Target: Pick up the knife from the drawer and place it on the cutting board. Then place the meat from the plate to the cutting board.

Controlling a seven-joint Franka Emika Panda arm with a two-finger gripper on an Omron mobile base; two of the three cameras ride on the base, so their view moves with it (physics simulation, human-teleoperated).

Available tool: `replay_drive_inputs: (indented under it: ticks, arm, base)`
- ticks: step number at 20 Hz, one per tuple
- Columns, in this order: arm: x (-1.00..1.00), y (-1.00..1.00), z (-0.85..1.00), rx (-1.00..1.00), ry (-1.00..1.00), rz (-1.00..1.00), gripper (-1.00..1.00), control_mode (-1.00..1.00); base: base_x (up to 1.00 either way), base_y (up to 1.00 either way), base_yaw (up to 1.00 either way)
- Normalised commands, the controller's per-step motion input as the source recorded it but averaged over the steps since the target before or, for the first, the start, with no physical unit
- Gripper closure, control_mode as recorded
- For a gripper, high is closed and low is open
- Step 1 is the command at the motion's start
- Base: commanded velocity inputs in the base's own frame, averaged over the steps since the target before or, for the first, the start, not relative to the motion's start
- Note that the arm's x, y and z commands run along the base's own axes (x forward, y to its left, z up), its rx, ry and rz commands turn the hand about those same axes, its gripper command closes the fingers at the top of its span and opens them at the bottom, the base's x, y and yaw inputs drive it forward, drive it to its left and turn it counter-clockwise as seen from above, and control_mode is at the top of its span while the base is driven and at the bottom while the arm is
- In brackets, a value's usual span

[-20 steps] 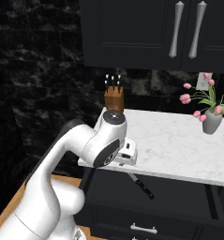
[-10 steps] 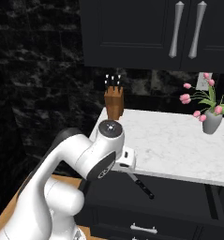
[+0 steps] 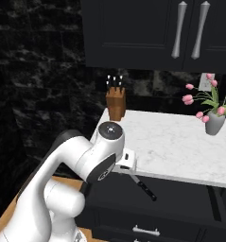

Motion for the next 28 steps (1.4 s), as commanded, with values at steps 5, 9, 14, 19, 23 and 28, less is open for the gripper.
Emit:
replay_drive_inputs:
  ticks: [5, 9, 14, 19, 23, 28]
  arm:
    - [0.00, 0.00, 0.00, 0.00, 0.00, 0.00, -1.00, 1.00]
    - [0.00, 0.00, 0.00, 0.00, 0.00, 0.00, -1.00, 1.00]
    - [0.00, 0.00, 0.00, 0.00, 0.00, 0.00, -1.00, 1.00]
    - [0.00, 0.00, 0.00, 0.00, 0.00, 0.00, -1.00, 1.00]
    - [0.00, 0.00, 0.00, 0.00, 0.00, 0.00, -1.00, 1.00]
    - [0.00, 0.04, 0.00, 0.00, 0.03, 0.00, -1.00, -1.00]
  base:
    - [0.00, 0.65, 0.00]
    - [0.00, 0.33, 0.00]
    - [0.00, 0.35, 0.00]
    - [0.01, 0.41, 0.00]
    - [0.00, 0.21, 0.00]
    - [0.00, 0.03, 0.00]
